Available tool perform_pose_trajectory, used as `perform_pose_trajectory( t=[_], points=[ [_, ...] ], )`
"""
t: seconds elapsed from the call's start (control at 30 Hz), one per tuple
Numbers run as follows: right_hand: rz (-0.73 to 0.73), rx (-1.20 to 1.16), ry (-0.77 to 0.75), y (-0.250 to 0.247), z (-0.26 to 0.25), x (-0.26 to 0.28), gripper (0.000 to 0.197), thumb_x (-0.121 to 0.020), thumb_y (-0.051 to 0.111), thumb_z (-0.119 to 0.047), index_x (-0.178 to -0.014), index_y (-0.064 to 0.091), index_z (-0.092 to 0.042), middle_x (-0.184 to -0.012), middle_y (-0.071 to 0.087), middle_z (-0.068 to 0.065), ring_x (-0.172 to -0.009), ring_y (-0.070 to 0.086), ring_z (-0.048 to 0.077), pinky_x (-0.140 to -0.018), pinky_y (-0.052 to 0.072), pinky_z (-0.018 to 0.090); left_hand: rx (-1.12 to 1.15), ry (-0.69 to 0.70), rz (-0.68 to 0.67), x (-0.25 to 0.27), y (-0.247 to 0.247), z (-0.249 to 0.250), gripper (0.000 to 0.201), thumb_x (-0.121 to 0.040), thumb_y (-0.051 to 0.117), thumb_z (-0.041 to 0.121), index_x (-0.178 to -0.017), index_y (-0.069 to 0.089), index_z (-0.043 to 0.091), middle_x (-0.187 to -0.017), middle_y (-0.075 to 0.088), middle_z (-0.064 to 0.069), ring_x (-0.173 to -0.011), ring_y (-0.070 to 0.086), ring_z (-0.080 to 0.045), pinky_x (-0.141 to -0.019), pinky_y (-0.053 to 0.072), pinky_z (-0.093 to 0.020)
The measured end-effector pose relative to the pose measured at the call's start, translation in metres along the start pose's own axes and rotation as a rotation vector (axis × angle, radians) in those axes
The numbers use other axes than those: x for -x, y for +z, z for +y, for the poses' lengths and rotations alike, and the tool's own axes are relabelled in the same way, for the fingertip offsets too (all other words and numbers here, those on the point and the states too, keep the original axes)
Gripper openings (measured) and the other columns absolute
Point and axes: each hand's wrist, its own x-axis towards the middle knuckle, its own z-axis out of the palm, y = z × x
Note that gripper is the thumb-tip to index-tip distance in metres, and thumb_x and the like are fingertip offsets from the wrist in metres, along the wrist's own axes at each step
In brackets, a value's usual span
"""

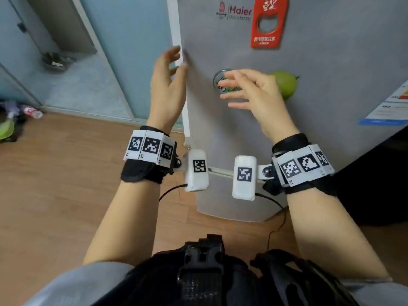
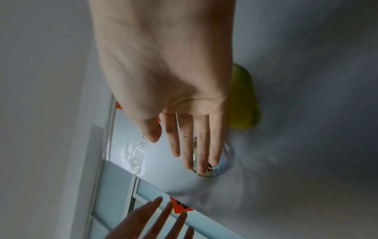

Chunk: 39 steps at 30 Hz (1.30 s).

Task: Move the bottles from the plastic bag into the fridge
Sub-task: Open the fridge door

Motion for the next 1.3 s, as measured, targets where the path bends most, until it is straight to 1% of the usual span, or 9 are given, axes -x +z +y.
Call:
perform_pose_trajectory(
  t=[0.07, 0.27, 0.4, 0.57, 0.73, 0.93, 1.07, 1.17, 1.3],
  points=[
    [0.080, -0.081, 0.035, 0.009, -0.001, -0.007, 0.020, -0.100, 0.043, -0.023, -0.101, 0.062, -0.018, -0.096, 0.071, 0.002, -0.082, 0.071, 0.015, -0.075, 0.056, 0.027, 0.073, -0.058, -0.102, -0.012, -0.005, -0.004, 0.038, -0.103, 0.038, 0.018, -0.141, 0.038, 0.012, -0.142, 0.044, -0.004, -0.124, 0.047, -0.013, -0.106, 0.039, -0.029],
    [0.303, -0.190, 0.074, 0.033, 0.002, -0.013, 0.028, -0.101, 0.040, -0.024, -0.092, 0.065, -0.015, -0.079, 0.076, 0.000, -0.081, 0.074, 0.022, -0.077, 0.056, 0.027, 0.213, -0.136, -0.376, -0.035, -0.015, -0.035, 0.040, -0.105, 0.028, 0.035, -0.140, 0.042, 0.022, -0.146, 0.044, 0.005, -0.135, 0.042, -0.013, -0.114, 0.035, -0.042],
    [0.398, -0.206, 0.068, 0.043, 0.001, -0.009, 0.028, -0.100, 0.041, -0.024, -0.091, 0.066, -0.014, -0.080, 0.076, 0.000, -0.082, 0.073, 0.021, -0.076, 0.056, 0.028, 0.269, -0.131, -0.399, -0.037, -0.011, -0.041, 0.040, -0.106, 0.027, 0.030, -0.144, 0.035, 0.020, -0.149, 0.039, 0.003, -0.135, 0.041, -0.009, -0.113, 0.038, -0.035],
    [0.421, -0.190, 0.080, 0.053, 0.001, -0.003, 0.024, -0.100, 0.043, -0.023, -0.096, 0.065, -0.014, -0.090, 0.074, 0.003, -0.088, 0.072, 0.019, -0.076, 0.056, 0.028, 0.341, -0.172, -0.415, -0.036, -0.009, -0.034, 0.035, -0.107, 0.026, 0.025, -0.138, 0.039, 0.016, -0.129, 0.051, 0.008, -0.110, 0.051, 0.002, -0.100, 0.042, -0.021],
    [0.405, -0.133, 0.104, 0.056, -0.002, 0.007, 0.018, -0.098, 0.047, -0.022, -0.100, 0.064, -0.017, -0.096, 0.072, 0.003, -0.094, 0.069, 0.015, -0.074, 0.057, 0.025, 0.308, -0.188, -0.417, -0.035, -0.009, -0.028, 0.028, -0.106, 0.028, 0.030, -0.125, 0.046, 0.022, -0.120, 0.053, 0.011, -0.110, 0.050, -0.002, -0.108, 0.040, -0.032],
    [0.470, -0.068, 0.084, 0.058, -0.009, 0.051, 0.025, -0.096, 0.046, -0.016, -0.077, 0.062, -0.017, -0.068, 0.071, -0.002, -0.071, 0.068, 0.015, -0.070, 0.055, 0.025, 0.286, -0.135, -0.397, 0.019, -0.024, -0.029, 0.042, -0.090, 0.039, 0.051, -0.116, 0.043, 0.019, -0.117, 0.047, 0.002, -0.104, 0.046, -0.010, -0.105, 0.042, -0.042],
    [0.474, -0.047, 0.055, 0.061, -0.011, 0.102, 0.013, -0.094, 0.051, -0.014, -0.087, 0.062, -0.017, -0.078, 0.070, -0.001, -0.078, 0.067, 0.014, -0.070, 0.056, 0.027, 0.297, -0.107, -0.354, 0.067, -0.038, -0.016, 0.064, -0.081, 0.045, 0.057, -0.124, 0.042, 0.010, -0.119, 0.047, -0.005, -0.102, 0.047, -0.015, -0.097, 0.045, -0.040],
    [0.501, -0.055, 0.027, 0.065, -0.012, 0.143, 0.010, -0.093, 0.052, -0.011, -0.095, 0.060, -0.018, -0.089, 0.069, 0.002, -0.083, 0.064, 0.012, -0.070, 0.056, 0.026, 0.302, -0.056, -0.352, 0.103, -0.050, -0.009, 0.048, -0.086, 0.052, 0.047, -0.119, 0.046, 0.012, -0.122, 0.051, -0.007, -0.101, 0.050, -0.013, -0.100, 0.046, -0.043],
    [0.602, 0.003, -0.012, 0.070, -0.011, 0.192, 0.013, -0.089, 0.056, -0.011, -0.100, 0.060, -0.018, -0.091, 0.066, -0.001, -0.090, 0.065, 0.017, -0.067, 0.057, 0.028, 0.296, 0.015, -0.381, 0.146, -0.062, 0.003, 0.016, -0.091, 0.056, 0.029, -0.105, 0.051, 0.024, -0.104, 0.054, 0.006, -0.093, 0.052, -0.011, -0.093, 0.049, -0.038]
  ],
)
